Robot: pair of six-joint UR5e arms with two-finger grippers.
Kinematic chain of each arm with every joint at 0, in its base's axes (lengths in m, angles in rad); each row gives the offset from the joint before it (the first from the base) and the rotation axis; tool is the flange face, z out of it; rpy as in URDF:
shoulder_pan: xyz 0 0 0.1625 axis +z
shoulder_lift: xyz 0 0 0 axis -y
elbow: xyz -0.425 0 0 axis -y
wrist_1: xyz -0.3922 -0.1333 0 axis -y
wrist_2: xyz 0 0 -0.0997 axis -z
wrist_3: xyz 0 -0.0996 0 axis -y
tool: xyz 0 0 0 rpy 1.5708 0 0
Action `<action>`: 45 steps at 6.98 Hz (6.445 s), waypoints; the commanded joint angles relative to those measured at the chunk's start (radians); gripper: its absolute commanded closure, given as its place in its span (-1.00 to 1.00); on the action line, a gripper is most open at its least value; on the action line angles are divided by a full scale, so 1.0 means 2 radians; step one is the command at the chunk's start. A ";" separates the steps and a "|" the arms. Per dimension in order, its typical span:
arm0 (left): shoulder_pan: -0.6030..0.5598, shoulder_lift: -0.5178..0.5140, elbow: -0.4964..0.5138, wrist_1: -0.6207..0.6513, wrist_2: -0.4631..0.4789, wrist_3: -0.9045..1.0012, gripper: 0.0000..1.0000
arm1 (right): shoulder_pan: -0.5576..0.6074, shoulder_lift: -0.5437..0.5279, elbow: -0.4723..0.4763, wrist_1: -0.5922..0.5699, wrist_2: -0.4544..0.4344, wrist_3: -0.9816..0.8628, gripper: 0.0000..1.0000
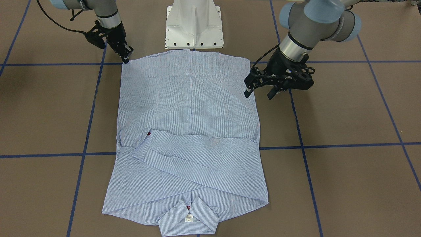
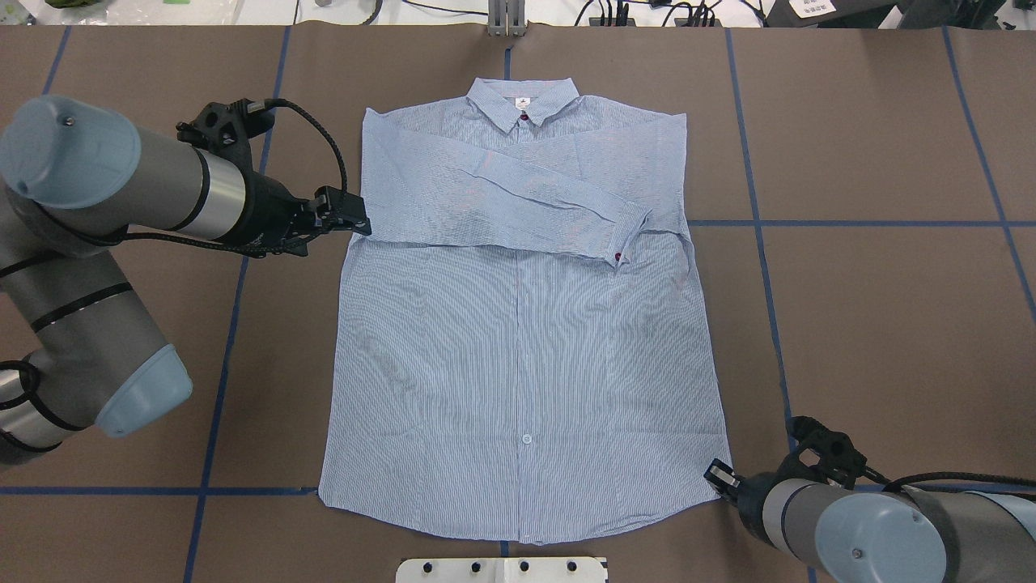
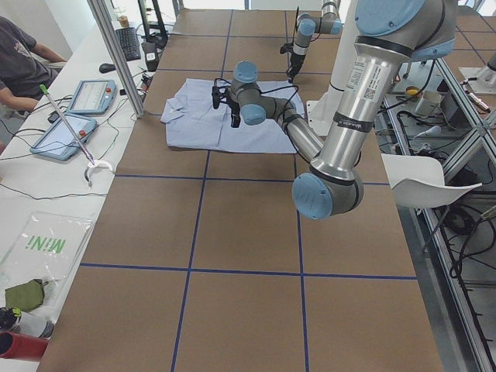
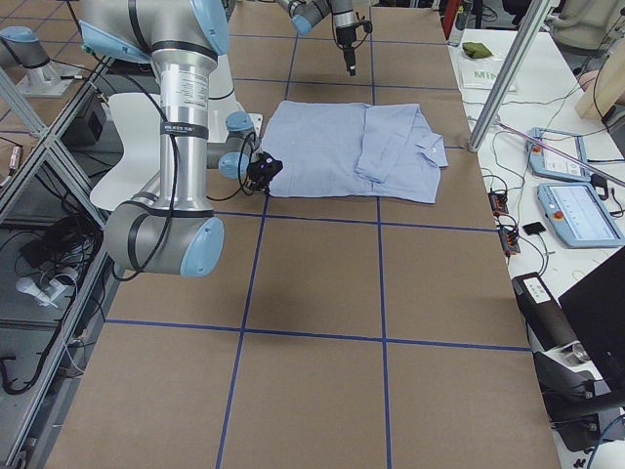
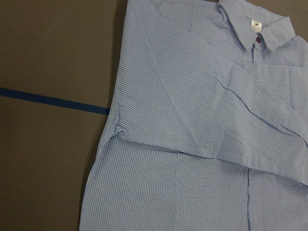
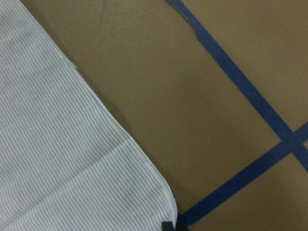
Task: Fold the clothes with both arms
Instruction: 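Move the left gripper down to the hem corner nearest it, then grasp both hem corners nearest the robot with the left and right grippers, then lift the hem with both grippers and fold it toward the collar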
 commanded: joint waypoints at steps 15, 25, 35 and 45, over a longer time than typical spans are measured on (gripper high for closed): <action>0.239 0.130 -0.053 0.003 0.109 -0.219 -0.56 | 0.007 -0.006 0.012 0.000 0.005 -0.002 1.00; 0.258 0.137 -0.047 0.004 0.109 -0.219 -0.17 | 0.009 -0.006 0.013 0.000 0.005 -0.002 1.00; 0.255 0.149 -0.095 0.008 0.109 -0.231 1.00 | 0.016 -0.010 0.018 0.000 0.007 -0.003 1.00; 0.072 0.079 -0.191 0.086 0.032 -0.241 1.00 | 0.086 -0.043 0.128 0.000 -0.165 0.001 1.00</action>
